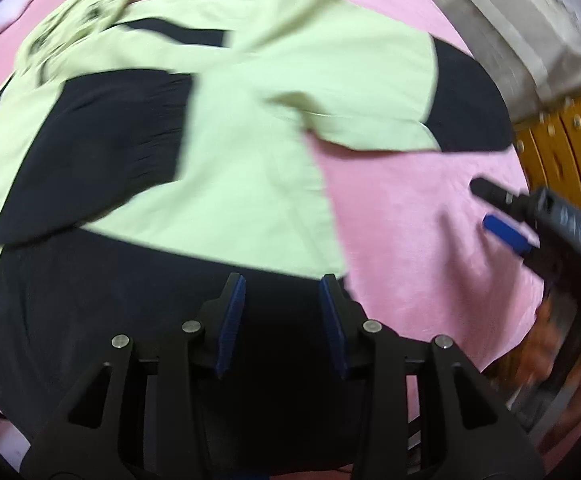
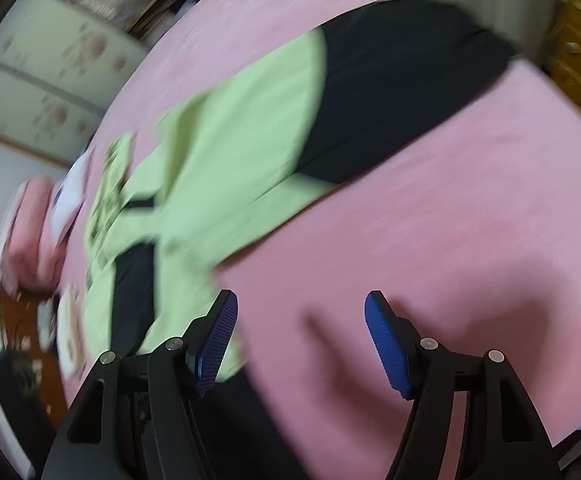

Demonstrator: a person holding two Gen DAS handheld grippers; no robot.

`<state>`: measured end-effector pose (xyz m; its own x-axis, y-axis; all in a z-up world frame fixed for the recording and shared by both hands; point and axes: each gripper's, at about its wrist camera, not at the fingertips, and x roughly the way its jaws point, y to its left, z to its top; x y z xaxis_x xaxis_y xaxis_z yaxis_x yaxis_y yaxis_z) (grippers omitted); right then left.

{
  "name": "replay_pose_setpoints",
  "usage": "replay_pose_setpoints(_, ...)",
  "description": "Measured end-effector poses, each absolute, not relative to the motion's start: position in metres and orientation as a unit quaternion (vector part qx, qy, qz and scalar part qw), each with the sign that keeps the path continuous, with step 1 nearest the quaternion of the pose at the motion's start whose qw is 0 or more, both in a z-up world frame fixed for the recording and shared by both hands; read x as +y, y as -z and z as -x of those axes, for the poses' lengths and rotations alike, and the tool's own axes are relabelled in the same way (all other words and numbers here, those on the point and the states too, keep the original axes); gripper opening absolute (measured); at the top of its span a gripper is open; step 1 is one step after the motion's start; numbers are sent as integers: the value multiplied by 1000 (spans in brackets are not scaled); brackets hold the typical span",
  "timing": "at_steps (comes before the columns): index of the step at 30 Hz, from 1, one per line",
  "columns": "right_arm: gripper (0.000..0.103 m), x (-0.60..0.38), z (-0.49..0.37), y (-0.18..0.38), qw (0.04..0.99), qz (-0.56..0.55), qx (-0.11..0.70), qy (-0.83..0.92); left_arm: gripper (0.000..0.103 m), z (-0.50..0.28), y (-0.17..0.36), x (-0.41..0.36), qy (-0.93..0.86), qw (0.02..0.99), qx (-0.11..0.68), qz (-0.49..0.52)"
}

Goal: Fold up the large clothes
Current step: 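Move the right gripper to the other black sleeve cuff, then grasp the black cuff with the right gripper and lift it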

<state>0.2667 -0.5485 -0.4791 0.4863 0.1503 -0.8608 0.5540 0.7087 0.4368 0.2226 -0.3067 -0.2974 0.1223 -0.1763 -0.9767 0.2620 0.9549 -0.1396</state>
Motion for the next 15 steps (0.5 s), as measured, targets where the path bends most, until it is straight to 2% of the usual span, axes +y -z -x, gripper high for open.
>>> replay_pose_setpoints(6, 67, -657, -252, 501, 758, -440, 441, 192, 36, -224, 298, -360, 159, 736, 656, -49)
replay_pose_setpoints(15, 66, -775, -265, 512, 742, -523, 338, 248, 37, -235, 297, -384, 140, 737, 659, -52)
